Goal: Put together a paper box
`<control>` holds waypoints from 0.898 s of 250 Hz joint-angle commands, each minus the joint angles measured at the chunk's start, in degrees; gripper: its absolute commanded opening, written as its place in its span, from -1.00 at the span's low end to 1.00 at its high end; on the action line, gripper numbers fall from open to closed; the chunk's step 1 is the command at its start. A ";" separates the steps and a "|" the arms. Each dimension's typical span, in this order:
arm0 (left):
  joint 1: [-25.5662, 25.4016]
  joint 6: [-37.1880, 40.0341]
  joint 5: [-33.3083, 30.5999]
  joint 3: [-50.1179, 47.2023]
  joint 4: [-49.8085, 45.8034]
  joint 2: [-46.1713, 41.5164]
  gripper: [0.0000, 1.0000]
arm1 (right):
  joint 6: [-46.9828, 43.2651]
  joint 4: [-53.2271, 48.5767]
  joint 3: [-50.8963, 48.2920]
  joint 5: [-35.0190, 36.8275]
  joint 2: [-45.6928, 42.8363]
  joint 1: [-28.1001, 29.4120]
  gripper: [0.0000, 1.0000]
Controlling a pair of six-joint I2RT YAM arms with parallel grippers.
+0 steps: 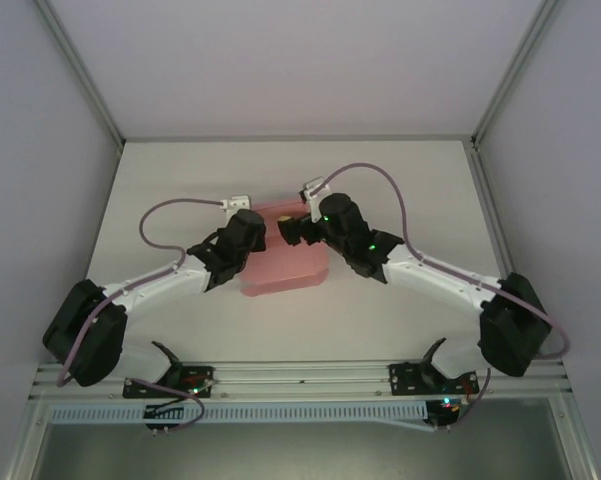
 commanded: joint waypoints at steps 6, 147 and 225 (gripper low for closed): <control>2.24 11.98 5.82 4.45 -0.90 -1.31 -1.00 | 7.72 -4.11 -3.24 -0.24 -7.87 -3.66 1.00; -1.03 85.04 24.52 36.34 -41.05 16.93 -1.00 | 16.13 -29.84 -12.23 4.37 -32.70 -16.59 1.00; -6.33 95.66 12.44 47.36 -44.36 33.50 -1.00 | 20.29 -32.77 -16.49 6.17 -38.45 -17.22 0.99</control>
